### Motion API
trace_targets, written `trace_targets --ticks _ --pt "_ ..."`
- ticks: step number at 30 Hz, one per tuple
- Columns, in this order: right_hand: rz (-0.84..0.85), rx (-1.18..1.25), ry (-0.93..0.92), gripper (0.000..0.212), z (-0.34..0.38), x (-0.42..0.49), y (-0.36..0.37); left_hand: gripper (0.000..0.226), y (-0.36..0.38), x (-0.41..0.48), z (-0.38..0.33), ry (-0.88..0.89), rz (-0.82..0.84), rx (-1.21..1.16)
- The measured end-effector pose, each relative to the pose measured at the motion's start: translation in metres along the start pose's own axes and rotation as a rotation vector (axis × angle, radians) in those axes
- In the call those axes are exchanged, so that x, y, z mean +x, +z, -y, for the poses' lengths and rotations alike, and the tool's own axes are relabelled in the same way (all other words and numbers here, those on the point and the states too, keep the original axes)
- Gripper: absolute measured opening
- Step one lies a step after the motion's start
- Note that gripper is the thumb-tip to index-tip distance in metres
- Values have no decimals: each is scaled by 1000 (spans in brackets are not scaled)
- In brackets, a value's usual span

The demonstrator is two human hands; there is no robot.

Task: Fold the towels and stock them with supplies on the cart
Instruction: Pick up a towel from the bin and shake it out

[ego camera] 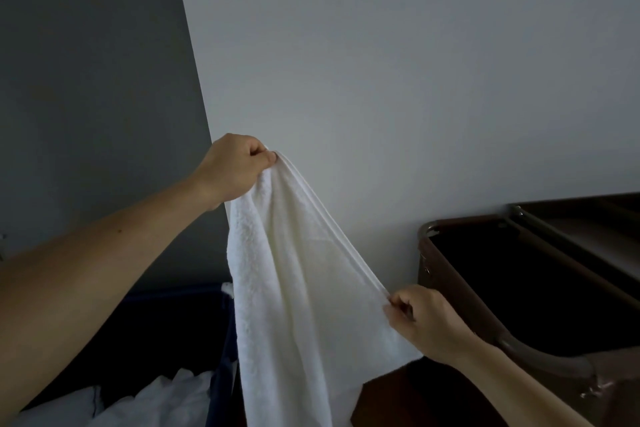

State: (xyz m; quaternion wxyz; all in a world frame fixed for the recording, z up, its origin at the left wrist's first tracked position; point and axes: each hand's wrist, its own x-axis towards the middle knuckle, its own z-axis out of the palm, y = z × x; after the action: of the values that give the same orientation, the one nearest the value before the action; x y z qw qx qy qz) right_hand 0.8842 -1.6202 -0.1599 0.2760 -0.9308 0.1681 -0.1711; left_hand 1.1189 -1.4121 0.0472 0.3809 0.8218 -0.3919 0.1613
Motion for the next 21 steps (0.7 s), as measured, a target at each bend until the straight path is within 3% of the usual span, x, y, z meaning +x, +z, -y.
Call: trace_targets --ticks 7,13,18,21 --pt "-90 4 72 26 -18 -5 -12 43 13 0 33 -148 7 41" --pt "-120 72 164 5 -26 -22 -23 37 17 -1 54 -255 20 34" --pt "-213 139 204 29 -26 -31 -44 37 18 -1 59 -270 7 44" --pt "-146 42 207 12 -23 -33 -54 37 18 -1 62 -264 15 56"
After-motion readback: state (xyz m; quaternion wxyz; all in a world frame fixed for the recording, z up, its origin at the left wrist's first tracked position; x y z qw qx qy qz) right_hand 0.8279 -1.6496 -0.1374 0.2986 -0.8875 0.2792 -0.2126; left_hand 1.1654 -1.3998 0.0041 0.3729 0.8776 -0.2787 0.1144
